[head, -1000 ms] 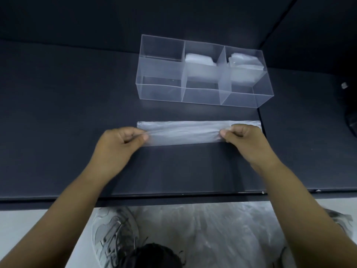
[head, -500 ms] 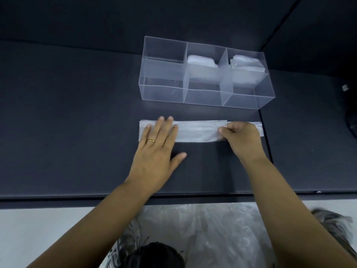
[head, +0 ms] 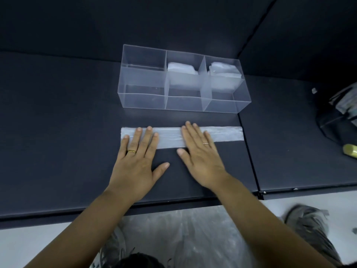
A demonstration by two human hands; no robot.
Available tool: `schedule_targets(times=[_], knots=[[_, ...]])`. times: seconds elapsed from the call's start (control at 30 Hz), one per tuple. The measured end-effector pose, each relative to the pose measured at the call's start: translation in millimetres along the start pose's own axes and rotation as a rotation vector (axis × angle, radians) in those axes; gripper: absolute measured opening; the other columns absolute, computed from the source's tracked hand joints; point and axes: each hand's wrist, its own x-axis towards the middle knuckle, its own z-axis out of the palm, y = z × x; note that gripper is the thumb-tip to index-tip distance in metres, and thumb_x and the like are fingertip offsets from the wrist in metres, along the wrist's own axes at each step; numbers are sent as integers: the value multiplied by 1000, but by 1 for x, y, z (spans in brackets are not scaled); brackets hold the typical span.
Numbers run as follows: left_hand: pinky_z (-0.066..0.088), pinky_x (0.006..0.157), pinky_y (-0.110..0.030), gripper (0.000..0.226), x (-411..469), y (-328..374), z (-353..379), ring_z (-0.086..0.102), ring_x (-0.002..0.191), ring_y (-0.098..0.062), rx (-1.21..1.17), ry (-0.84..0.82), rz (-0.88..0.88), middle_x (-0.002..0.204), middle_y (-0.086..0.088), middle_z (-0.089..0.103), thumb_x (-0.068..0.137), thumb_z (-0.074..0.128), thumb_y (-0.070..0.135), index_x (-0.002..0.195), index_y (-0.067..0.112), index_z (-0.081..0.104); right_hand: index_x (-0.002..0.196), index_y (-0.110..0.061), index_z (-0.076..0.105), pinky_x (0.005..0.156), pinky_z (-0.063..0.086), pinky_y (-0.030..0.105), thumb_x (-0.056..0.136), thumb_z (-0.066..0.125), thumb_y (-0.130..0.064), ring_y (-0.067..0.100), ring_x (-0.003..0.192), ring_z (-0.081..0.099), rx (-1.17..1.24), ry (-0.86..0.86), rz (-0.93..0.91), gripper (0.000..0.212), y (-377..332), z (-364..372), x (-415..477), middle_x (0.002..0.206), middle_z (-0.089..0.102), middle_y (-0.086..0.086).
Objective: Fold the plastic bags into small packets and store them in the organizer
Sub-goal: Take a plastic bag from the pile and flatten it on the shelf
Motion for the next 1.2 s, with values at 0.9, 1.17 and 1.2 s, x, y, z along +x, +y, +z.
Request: schedule_targets(times=[0.9,1.17,1.2], knots=[[2,120,-33,38,32,-35,-26,13,145,-2,-581,139,137,149,12,39,86,65,42,120,29,54,98,-6,56,53,42,22,87,64,-2,8,53,54,1078,-201,580,15,74,-86,-77,61,61,-1],[-2,117,-19,103,-6,84,-40,-6,142,8,-674,-45,374,157,19,1,75,69,58,150,31,3,90,-9,58,50,42,19,86,63,-12,15,52,58,1311,-256,486,7,18,-120,-90,58,61,11],[7,119,-22,92,-9,91,-40,5,143,5,-758,-21,327,158,15,13,81,70,47,150,29,13,87,-12,59,50,43,19,84,64,-16,15,52,58,1327,-266,435,7,11,-123,-86,59,61,12]])
